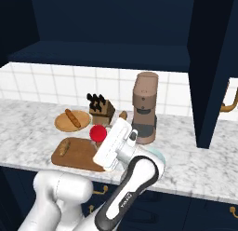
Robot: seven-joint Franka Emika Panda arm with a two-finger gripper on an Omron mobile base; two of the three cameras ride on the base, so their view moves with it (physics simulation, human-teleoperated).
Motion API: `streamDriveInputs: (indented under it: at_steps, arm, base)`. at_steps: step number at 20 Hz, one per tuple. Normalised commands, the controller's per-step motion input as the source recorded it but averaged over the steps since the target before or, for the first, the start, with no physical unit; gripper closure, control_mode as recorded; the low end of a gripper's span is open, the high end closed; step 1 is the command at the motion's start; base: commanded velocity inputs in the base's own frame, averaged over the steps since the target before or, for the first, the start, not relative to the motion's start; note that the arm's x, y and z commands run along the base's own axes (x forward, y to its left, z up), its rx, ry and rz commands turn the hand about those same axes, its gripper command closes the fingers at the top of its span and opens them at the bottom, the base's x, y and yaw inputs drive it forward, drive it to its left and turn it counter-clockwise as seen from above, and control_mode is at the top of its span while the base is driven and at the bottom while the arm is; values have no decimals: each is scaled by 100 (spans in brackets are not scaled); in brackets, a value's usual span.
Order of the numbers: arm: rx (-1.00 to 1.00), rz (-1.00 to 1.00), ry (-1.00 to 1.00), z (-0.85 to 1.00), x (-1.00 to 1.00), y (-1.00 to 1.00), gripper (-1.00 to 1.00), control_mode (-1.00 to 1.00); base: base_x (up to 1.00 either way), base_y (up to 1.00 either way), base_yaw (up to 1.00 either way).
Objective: From the different types of pastries on the counter, select a croissant and place it on the cutting board. Then retrieve a jar of jam from the cabinet and place it alongside the croissant on the cutting board.
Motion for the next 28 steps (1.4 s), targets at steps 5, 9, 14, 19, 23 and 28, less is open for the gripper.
streamDriveInputs:
  at_steps: [5,9,14,19,23,28]
  arm:
    - [1,23,1,-46,90,74,100,-100]
    - [-6,0,0,-61,99,38,100,-100]
    - [0,10,-1,-100,100,-20,100,-100]
    - [-2,21,-1,-78,92,-24,100,-100]
    - [-12,34,0,-63,43,-32,100,-100]
    - [-31,16,4,-28,4,-30,100,-100]
  base:
    - [0,0,0]
    - [0,0,0]
    - [0,0,0]
    - [0,0,0]
    - [0,0,0]
    - [0,0,0]
